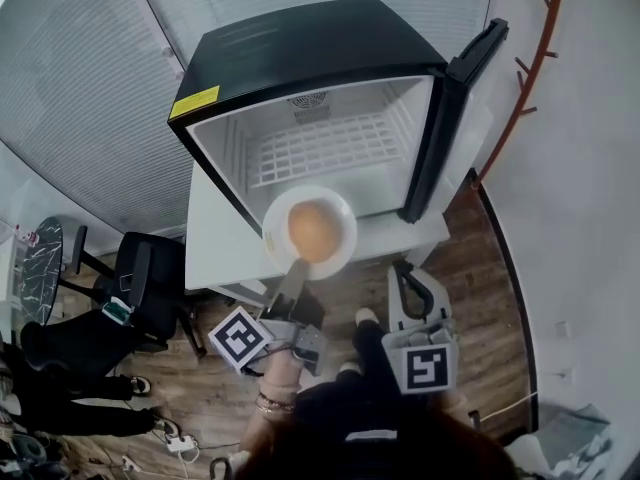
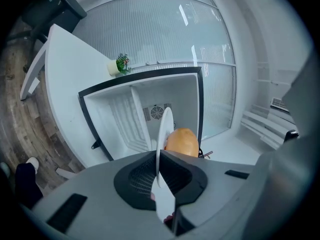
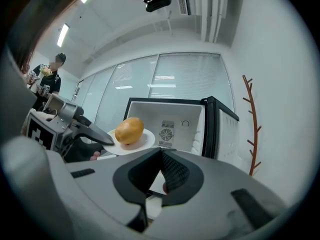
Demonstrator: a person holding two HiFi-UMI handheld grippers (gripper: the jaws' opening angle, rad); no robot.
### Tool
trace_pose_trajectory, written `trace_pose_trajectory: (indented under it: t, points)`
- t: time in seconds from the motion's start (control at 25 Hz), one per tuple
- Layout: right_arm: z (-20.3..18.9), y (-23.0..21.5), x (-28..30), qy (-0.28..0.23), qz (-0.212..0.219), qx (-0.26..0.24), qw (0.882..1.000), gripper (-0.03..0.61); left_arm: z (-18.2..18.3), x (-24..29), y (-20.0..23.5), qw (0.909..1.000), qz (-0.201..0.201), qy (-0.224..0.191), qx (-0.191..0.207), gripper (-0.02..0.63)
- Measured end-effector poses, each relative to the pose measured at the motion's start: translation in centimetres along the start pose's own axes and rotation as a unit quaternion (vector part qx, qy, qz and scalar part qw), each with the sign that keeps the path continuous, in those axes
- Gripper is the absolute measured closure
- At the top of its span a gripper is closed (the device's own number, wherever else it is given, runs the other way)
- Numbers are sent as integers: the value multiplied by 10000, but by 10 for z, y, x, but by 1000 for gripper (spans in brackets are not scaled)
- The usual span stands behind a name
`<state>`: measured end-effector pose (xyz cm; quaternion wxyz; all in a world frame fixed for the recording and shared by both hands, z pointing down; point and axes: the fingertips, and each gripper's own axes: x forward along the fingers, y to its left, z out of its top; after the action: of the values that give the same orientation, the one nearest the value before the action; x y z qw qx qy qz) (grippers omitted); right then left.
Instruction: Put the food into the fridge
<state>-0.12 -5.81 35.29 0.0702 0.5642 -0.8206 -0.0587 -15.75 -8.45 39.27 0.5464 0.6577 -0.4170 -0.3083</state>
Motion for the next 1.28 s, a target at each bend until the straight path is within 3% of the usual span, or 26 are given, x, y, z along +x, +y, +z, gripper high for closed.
trace_pose_trajectory:
  t: [1.28]
  points:
    - [-29, -44, 122, 284, 636, 132, 9975, 577, 43, 109, 42, 9970, 534, -398, -385, 601]
